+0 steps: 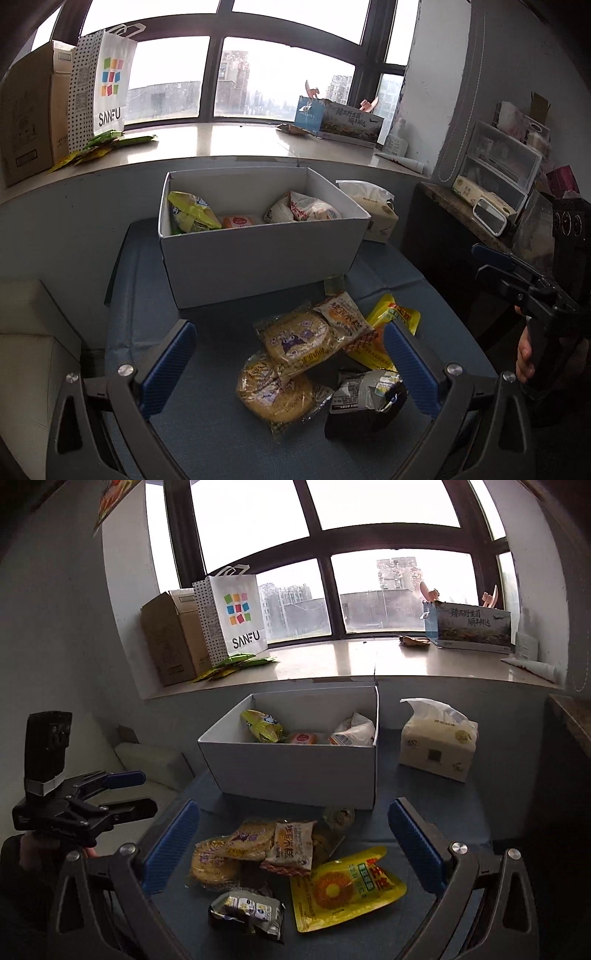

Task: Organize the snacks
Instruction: 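Grasp the white rice-cake packet with the right gripper while the left gripper grasps a round biscuit pack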

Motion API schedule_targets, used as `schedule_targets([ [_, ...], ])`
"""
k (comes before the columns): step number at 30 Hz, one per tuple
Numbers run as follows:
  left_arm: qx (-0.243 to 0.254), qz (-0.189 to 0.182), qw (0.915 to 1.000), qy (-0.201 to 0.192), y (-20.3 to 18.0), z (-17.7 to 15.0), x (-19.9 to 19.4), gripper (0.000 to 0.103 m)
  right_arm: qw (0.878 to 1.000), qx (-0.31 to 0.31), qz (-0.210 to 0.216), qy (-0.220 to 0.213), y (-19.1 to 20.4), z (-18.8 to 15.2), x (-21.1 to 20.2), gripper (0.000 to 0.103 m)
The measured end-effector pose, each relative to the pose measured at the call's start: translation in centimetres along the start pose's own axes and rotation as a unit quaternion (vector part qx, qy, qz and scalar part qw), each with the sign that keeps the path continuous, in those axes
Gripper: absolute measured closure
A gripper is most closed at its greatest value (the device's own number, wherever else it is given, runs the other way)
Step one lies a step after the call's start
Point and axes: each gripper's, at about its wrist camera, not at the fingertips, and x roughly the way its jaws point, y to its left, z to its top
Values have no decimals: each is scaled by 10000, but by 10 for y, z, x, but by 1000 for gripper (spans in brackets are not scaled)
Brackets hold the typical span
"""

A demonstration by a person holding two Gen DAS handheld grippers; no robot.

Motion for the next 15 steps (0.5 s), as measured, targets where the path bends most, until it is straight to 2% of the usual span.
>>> schedule_targets([
  [3, 55, -113, 9999, 33, -7, -6, -2, 0, 9992, -203, -49, 355, 2, -19, 9, 0],
  [8, 238, -20, 9997, 63, -14, -9, -5, 0, 9943, -761, -127, 737, 14, -32, 39, 0],
  [12, 271, -99, 9995, 95, -15, -12, -7, 0, 9842, -1057, -105, 1419, 17, -38, 84, 0],
  [15, 345, -45, 9993, 125, -15, -14, -8, 0, 9765, -1338, 16, 1691, 18, -41, 111, 0],
])
